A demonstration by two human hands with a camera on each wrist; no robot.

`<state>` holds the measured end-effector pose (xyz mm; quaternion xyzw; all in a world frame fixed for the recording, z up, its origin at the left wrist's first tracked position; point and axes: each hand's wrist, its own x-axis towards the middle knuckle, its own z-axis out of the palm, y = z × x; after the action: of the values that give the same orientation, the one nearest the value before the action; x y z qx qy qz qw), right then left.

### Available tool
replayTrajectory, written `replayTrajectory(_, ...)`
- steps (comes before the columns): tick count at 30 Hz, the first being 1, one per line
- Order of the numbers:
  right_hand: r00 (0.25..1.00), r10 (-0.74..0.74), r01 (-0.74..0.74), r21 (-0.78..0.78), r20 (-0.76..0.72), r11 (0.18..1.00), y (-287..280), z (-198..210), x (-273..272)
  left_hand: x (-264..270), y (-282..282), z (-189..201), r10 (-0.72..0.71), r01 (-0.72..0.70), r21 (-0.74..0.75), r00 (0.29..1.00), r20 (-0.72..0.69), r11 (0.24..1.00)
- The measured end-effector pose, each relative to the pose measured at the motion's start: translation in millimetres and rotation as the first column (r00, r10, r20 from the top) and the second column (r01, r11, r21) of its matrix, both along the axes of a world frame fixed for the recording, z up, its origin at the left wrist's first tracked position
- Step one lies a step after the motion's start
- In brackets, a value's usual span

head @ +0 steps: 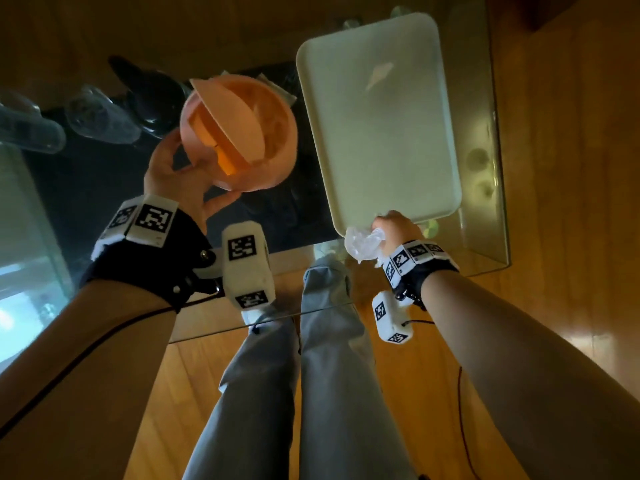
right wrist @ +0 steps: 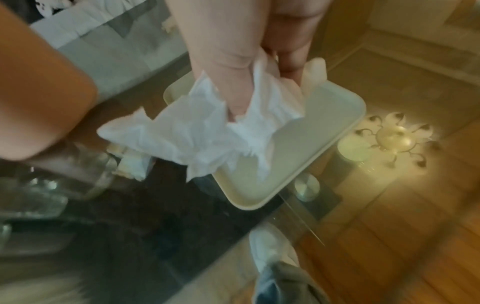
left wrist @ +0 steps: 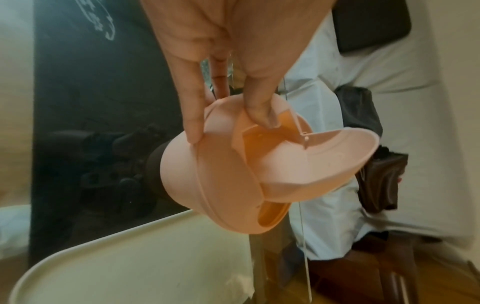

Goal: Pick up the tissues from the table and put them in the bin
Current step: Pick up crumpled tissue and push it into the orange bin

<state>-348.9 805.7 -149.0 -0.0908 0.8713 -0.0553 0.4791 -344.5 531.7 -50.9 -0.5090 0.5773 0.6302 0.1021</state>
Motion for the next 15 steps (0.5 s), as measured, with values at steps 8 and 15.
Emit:
replayTrajectory(8, 0.886, -0.31, 0.233, -0.246, -0.345, 0.941, -21.2, 15.7, -136.6, -56.2, -17.2, 4.9, 0.059, -0.058, -0.027, 0.998, 0.019, 0.998)
replayTrajectory(15, 0.909, -0.338, 0.291, -0.211, -0.245, 0.933, -41.6, -2.7, -187.4, -75.1, -22.6, 11.2, 0.055, -0.06, 0.062, 0.996, 0.067, 0.996)
